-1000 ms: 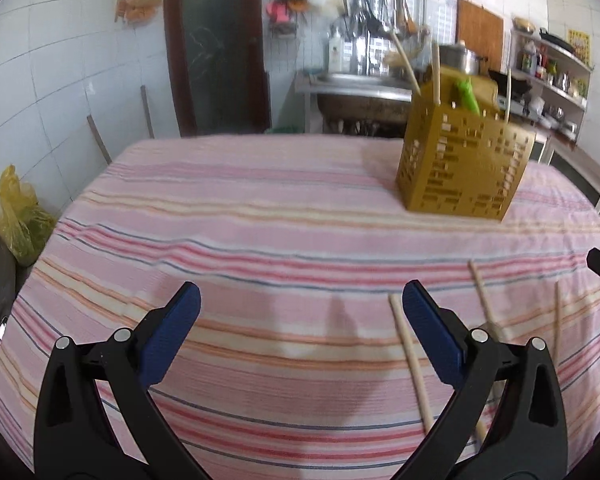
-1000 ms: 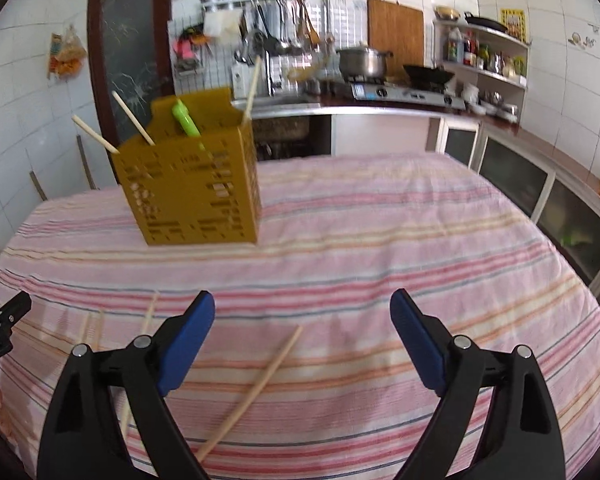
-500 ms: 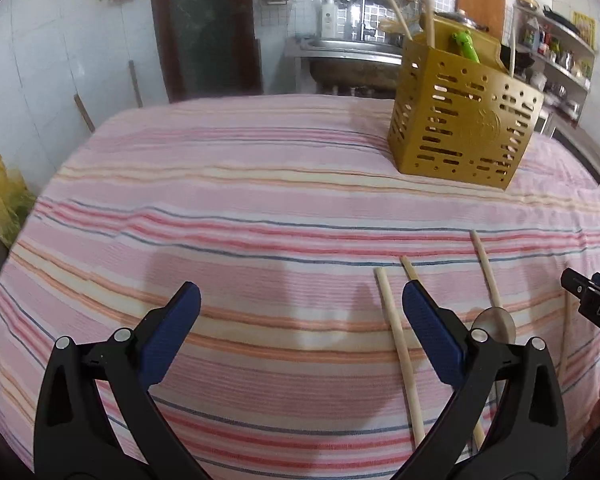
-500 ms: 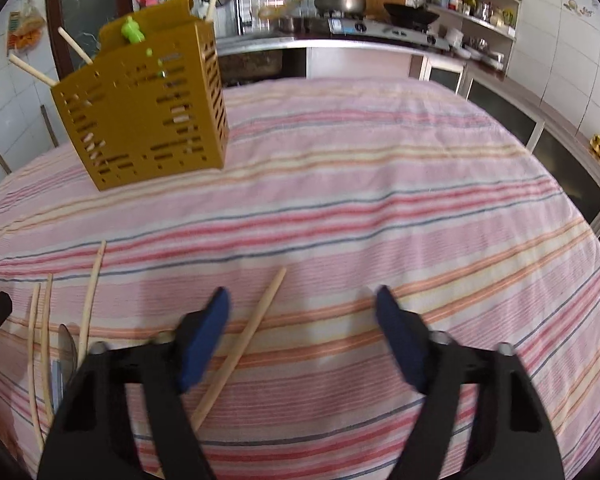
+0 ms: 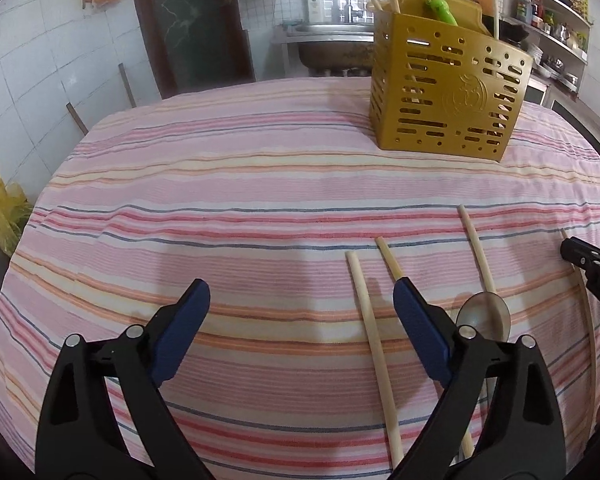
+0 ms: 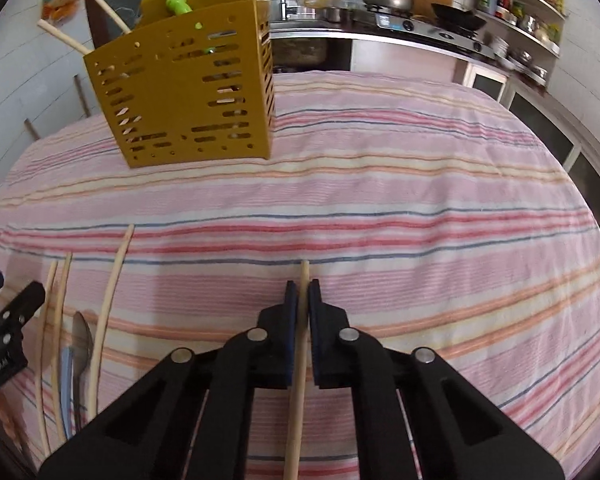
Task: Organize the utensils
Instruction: 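Grasp a chopstick with the right tool while the left tool grasps another chopstick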
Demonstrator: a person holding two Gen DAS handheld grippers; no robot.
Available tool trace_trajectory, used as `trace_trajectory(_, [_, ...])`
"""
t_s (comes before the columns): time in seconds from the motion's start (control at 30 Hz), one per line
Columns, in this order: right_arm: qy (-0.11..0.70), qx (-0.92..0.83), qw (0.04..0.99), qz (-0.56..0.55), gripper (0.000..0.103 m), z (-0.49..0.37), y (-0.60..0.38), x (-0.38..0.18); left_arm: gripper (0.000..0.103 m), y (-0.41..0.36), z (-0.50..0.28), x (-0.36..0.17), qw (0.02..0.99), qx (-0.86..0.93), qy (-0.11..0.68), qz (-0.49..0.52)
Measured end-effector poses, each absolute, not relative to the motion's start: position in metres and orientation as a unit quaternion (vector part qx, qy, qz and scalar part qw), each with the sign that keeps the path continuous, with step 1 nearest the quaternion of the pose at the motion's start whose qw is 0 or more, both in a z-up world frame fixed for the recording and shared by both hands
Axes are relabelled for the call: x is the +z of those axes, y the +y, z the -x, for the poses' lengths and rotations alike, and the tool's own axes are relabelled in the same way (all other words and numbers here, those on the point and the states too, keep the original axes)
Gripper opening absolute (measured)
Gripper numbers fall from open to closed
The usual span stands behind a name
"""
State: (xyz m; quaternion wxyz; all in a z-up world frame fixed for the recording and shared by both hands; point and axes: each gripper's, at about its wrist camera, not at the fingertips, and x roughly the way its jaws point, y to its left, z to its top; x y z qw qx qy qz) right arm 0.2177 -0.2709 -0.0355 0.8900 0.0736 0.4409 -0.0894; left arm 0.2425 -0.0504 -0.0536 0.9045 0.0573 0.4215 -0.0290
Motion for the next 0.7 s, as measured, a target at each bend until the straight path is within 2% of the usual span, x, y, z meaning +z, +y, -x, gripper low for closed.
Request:
trace_trajectory(0.07, [0.442,-0.086,0.889,-0.079,0.006,-0.217,-0.274,-0.037,0.084,-0.053,-0.245,-0.057,0.9,-0.032,0.431,-0.055])
trace_trajectory(0.2, [0.439,-0.082,0.89,-0.092,0.007,-0.214,-0.278,-0.038,0.067,-0.057,-0.251,-0.067,0.889,-0.039,0.453,-0.054])
trace_trajectory(0.27, [0.438,-0.082,0.89,-0.094,0.007,-0.214,-0.279,-0.039,0.064,-0.059,-0.251,-0.068,0.891,-0.037,0.45,-0.053])
trace_trajectory(0.57, [0.434,-0.081,0.891,-0.107,0.007,-0.214,-0.285,-0.039,0.026,-0.072,-0.261,-0.066,0.887,-0.042,0.455,-0.058])
trace_trajectory(0.63, [0.431,-0.08,0.892,-0.109,0.007,-0.213,-0.285,-0.039,0.008,-0.075,-0.262,-0.063,0.887,-0.045,0.456,-0.06])
trace_trajectory(0.7, [0.426,-0.08,0.895,-0.107,0.006,-0.212,-0.284,-0.037,0.007,-0.076,-0.262,-0.062,0.886,-0.045,0.457,-0.059])
